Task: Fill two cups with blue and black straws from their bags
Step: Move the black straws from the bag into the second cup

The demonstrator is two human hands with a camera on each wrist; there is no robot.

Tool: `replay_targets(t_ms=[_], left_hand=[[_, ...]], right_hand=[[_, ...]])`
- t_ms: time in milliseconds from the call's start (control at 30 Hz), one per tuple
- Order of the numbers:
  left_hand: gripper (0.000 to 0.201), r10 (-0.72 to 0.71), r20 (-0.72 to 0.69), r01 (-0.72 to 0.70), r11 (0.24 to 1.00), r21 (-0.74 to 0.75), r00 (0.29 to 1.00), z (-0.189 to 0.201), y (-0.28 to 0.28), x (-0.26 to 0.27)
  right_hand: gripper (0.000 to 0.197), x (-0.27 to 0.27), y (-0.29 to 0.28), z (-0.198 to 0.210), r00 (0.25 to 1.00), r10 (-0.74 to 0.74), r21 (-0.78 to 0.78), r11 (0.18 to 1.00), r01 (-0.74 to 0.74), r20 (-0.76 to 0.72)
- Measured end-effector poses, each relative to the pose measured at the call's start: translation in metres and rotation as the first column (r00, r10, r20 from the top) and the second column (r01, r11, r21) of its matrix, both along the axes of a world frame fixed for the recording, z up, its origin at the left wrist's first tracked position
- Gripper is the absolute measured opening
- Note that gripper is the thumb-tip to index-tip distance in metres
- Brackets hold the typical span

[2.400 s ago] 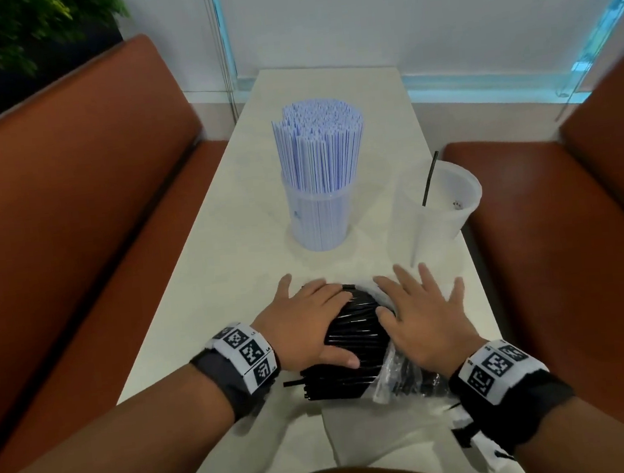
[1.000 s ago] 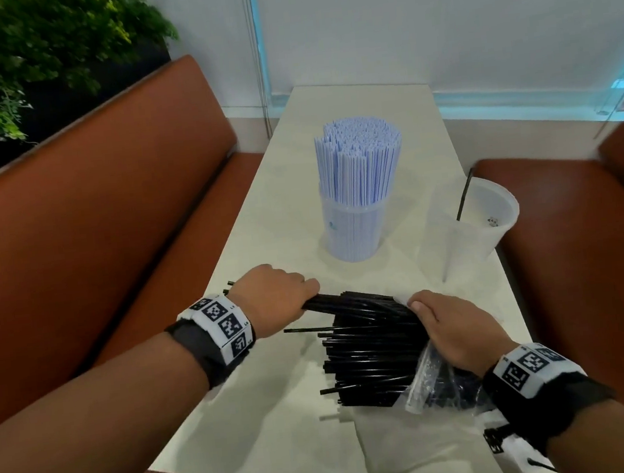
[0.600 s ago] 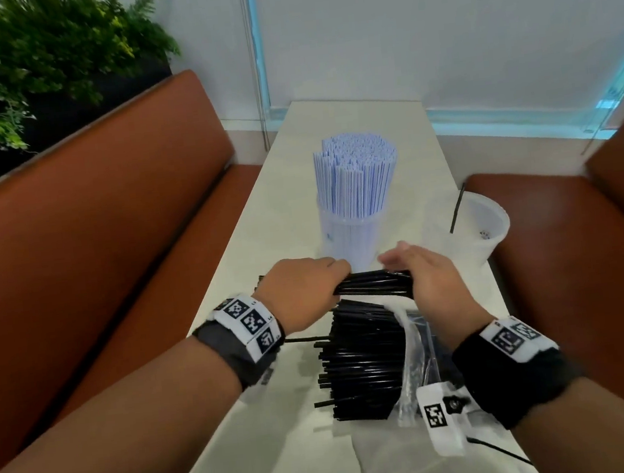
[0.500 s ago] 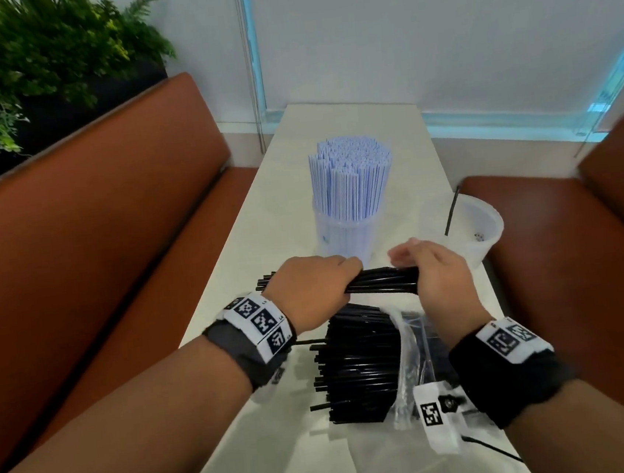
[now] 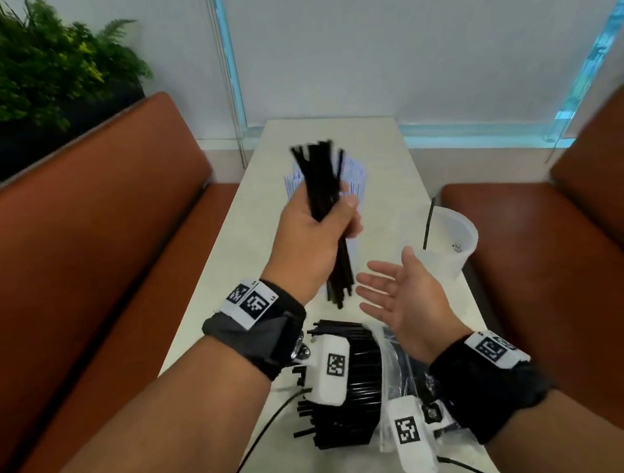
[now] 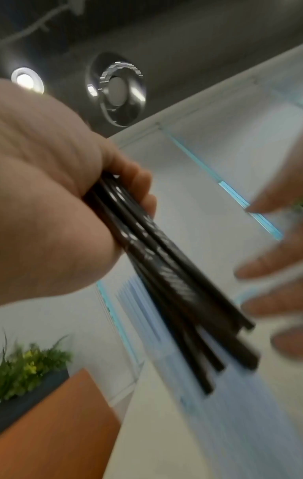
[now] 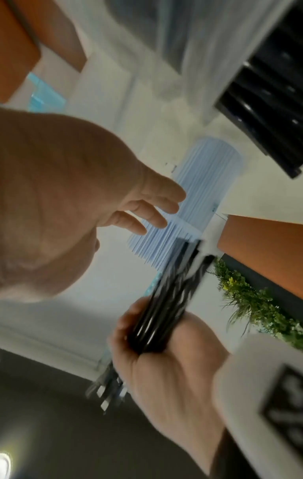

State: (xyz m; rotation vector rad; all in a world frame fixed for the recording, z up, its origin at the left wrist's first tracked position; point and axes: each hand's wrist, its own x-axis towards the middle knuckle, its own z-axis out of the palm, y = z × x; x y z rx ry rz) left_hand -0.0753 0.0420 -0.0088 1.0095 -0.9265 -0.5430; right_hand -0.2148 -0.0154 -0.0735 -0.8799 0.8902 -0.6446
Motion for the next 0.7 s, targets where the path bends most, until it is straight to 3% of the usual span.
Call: replay_targets(t_ms=[133, 300, 400, 500, 533, 600, 667, 700], left_hand=[[0.017, -0.018, -0.288, -0.029, 0.987, -0.158, 0.957, 0.009, -0.013, -0.007], [0.014, -0.044, -0.325, 0.018, 0.996, -0.082, 0.945, -0.005, -0.016, -0.021], [0.014, -0.032, -0.354, 0.004, 0.997, -0.079, 0.935, -0.004, -0.016, -0.017], [0.015, -0.017, -0.285, 0.017, 1.000, -0.003, 0.958, -0.006, -0.014, -0.018], [0.016, -0.016, -0.286, 0.019, 1.000, 0.009, 0.958, -0.008, -0.013, -0.017], [0.016, -0.006, -0.295, 0.017, 0.999, 0.034, 0.956, -0.011, -0.012, -0.016], [0.014, -0.023, -0.282, 0.042, 0.997, 0.061, 0.959, -0.015, -0.011, -0.019], [0.013, -0.043, -0.274, 0.064, 0.995, 0.070, 0.961, -0.017, -0.010, -0.022]], right_hand=[[0.067, 0.007, 0.004, 0.007, 0.988, -0.032, 0.164, 0.986, 0.006, 0.154], [0.064, 0.010, 0.005, 0.015, 0.969, -0.008, 0.147, 0.989, -0.029, 0.247], [0.053, 0.006, 0.001, 0.014, 0.980, 0.065, 0.069, 0.994, -0.079, 0.190], [0.040, 0.002, 0.001, 0.012, 0.980, 0.192, -0.162, 0.970, -0.180, 0.060], [0.040, -0.001, -0.001, 0.012, 0.983, 0.184, -0.299, 0.939, -0.169, 0.024], [0.042, -0.006, -0.003, 0.013, 0.961, 0.255, -0.563, 0.782, -0.268, -0.103], [0.030, -0.005, -0.001, 0.012, 0.888, 0.310, -0.665, 0.588, -0.460, -0.339], [0.023, -0.004, 0.001, 0.011, 0.860, 0.288, -0.666, 0.544, -0.510, -0.422]])
